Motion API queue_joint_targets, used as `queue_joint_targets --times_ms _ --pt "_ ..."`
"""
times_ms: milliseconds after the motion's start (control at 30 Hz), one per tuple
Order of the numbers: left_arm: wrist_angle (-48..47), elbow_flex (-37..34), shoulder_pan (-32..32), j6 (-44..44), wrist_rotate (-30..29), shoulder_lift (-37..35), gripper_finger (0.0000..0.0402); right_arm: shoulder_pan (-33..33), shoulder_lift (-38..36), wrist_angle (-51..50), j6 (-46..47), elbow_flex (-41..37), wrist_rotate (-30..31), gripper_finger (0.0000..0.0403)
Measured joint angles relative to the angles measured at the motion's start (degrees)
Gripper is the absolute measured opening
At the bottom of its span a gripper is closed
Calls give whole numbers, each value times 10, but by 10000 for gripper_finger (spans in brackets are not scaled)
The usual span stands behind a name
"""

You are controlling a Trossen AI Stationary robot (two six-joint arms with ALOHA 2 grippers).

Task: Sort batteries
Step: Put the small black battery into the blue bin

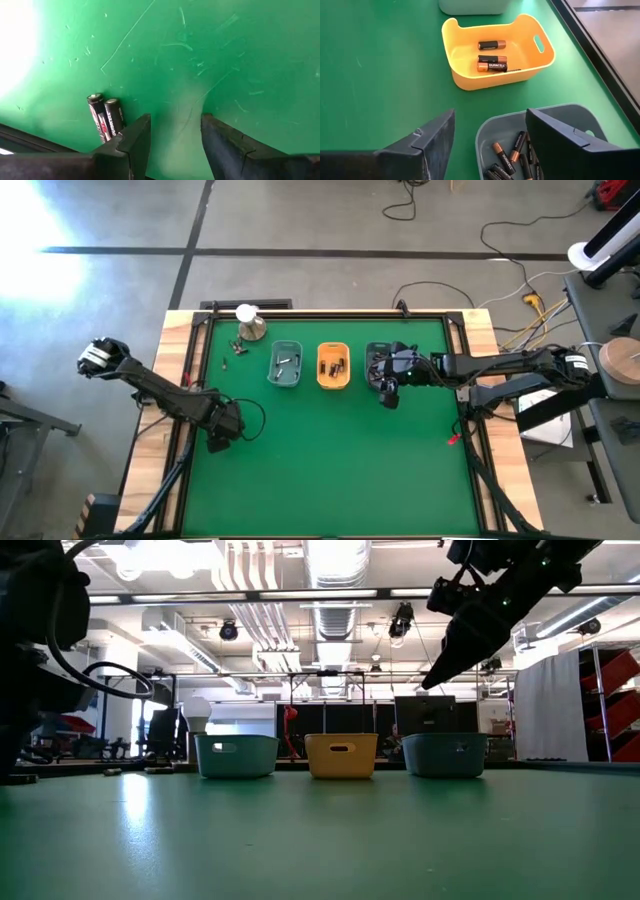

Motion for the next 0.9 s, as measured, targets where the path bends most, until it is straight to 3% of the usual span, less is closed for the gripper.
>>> queue_joint_targets --times_ms 167,300,467,533,733,900 --pt "-1 0 0 -5 4 0 152 0 0 -1 -3 0 0 229" --pt "-8 13 0 -44 0 1 128 0 0 -1 -4 0 0 227" --pt "-23 82 3 -109 -130 -5 111 0 0 1 -3 0 0 231" --pt "-31 99 23 -123 -152 -7 110 0 0 3 -1 0 0 234" --pt "-104 82 100 -96 -47 -5 110 0 0 -1 4 0 -1 241" --pt "-76 55 112 -85 15 -1 108 1 0 -21 12 0 -5 242"
